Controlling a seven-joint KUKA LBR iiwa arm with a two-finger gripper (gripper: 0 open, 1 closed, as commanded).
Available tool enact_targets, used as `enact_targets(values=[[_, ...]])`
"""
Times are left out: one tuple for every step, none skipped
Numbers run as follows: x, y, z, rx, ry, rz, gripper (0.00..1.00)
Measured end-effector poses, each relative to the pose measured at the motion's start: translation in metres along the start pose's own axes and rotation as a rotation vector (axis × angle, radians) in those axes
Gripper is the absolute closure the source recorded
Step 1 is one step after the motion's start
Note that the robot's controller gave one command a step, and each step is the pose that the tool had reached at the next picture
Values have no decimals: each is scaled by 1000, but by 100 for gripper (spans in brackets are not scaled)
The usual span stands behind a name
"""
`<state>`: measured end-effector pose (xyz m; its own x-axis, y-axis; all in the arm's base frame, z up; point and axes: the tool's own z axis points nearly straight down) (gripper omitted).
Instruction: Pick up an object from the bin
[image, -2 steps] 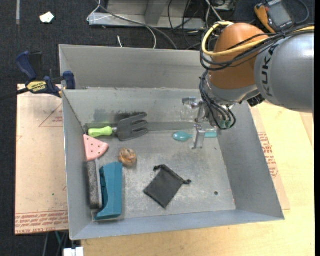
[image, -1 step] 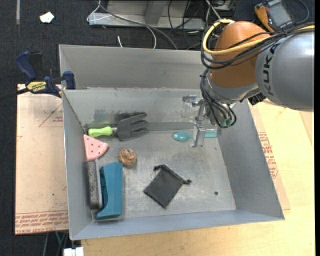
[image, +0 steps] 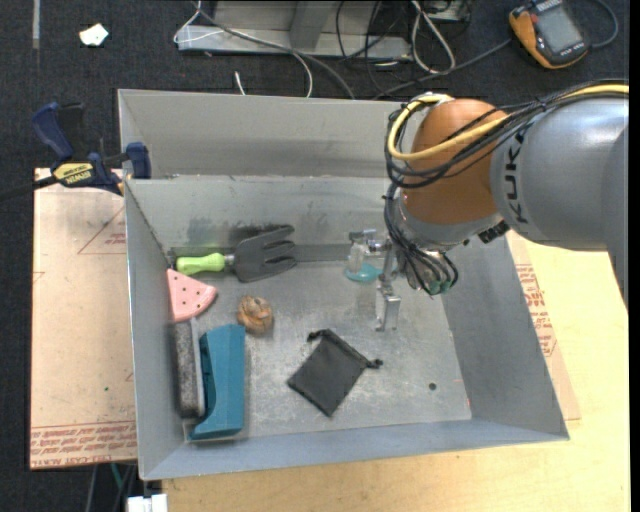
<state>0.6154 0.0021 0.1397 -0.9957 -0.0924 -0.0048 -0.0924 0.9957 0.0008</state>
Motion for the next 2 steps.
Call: enact_targets(values=[[5, 6, 72, 1, -9, -67, 0], [73, 27, 69, -1, -5, -59, 100]])
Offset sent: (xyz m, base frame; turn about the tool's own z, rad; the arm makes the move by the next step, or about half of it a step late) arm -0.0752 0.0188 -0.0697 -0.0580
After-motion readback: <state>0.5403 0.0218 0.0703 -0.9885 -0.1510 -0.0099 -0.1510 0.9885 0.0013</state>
